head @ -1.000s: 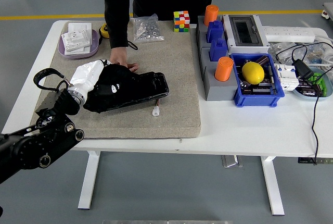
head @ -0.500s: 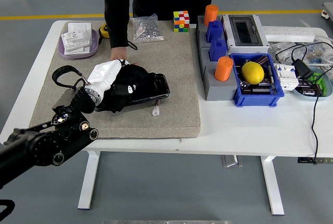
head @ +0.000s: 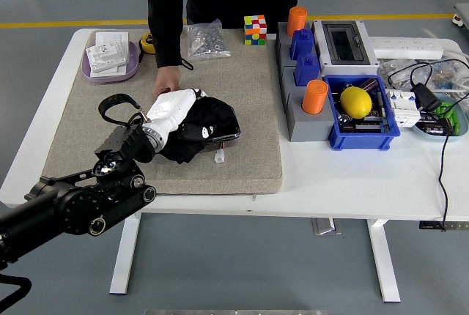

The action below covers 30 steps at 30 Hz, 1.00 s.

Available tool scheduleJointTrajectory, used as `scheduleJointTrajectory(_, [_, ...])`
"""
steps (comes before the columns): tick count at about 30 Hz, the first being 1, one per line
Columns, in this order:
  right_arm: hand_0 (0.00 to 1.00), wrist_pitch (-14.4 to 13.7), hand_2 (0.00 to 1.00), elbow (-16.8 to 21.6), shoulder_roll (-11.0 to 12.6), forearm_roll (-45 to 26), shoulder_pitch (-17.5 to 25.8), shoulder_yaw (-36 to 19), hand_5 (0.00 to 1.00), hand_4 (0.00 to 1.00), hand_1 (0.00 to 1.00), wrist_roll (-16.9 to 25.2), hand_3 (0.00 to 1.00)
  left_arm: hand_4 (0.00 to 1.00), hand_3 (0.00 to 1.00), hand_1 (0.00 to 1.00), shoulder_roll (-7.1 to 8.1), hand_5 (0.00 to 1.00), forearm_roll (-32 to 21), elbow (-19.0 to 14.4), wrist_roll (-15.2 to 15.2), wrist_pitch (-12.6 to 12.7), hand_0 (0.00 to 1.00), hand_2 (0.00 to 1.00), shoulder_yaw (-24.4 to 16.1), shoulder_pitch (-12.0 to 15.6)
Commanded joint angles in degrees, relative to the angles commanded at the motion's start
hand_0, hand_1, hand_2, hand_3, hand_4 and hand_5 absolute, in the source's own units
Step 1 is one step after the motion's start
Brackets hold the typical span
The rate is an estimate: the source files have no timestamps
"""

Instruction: Pick the rag up,wipe the panel,place it on the desk

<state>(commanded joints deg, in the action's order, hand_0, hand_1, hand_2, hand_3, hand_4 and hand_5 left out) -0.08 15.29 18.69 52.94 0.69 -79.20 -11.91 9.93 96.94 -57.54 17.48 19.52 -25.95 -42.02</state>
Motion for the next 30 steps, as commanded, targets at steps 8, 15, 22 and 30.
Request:
scheduleJointTrajectory(8, [0.691, 0.1, 0.638, -0.1, -0.1, 0.1, 0.0, 0.0, 0.700, 0.998, 0.448, 0.0, 0.618, 0.002, 0.304, 0.084, -1.80, 0.002, -0.3, -0.3, 0.2, 0.0, 0.220, 0.443, 2.0, -0.8])
scheduleJointTrajectory(15, [0.691, 0.1, 0.638, -0.1, -0.1, -0.1, -0.1, 0.2, 0.701, 0.998, 0.448, 0.0, 0.617, 0.002, 0.304, 0.084, -2.58, 0.002, -0.2, -0.7, 0.4, 0.0, 0.220, 0.444, 2.5, -0.9])
scheduleJointTrajectory(22, [0.691, 0.1, 0.638, -0.1, 0.0, -0.1, 0.0, 0.2, 0.699, 0.998, 0.448, 0.0, 0.617, 0.002, 0.304, 0.084, -2.05, 0.002, 0.3, -0.5, 0.5, 0.0, 0.220, 0.443, 1.6, -0.4])
scheduleJointTrajectory(30, [0.691, 0.0, 0.638, -0.1, 0.1, -0.1, 0.1, -0.2, 0.700, 0.998, 0.448, 0.0, 0.617, 0.002, 0.304, 0.084, -0.22, 0.002, 1.7, -0.6, 0.6, -0.1, 0.220, 0.443, -0.7, 1.1])
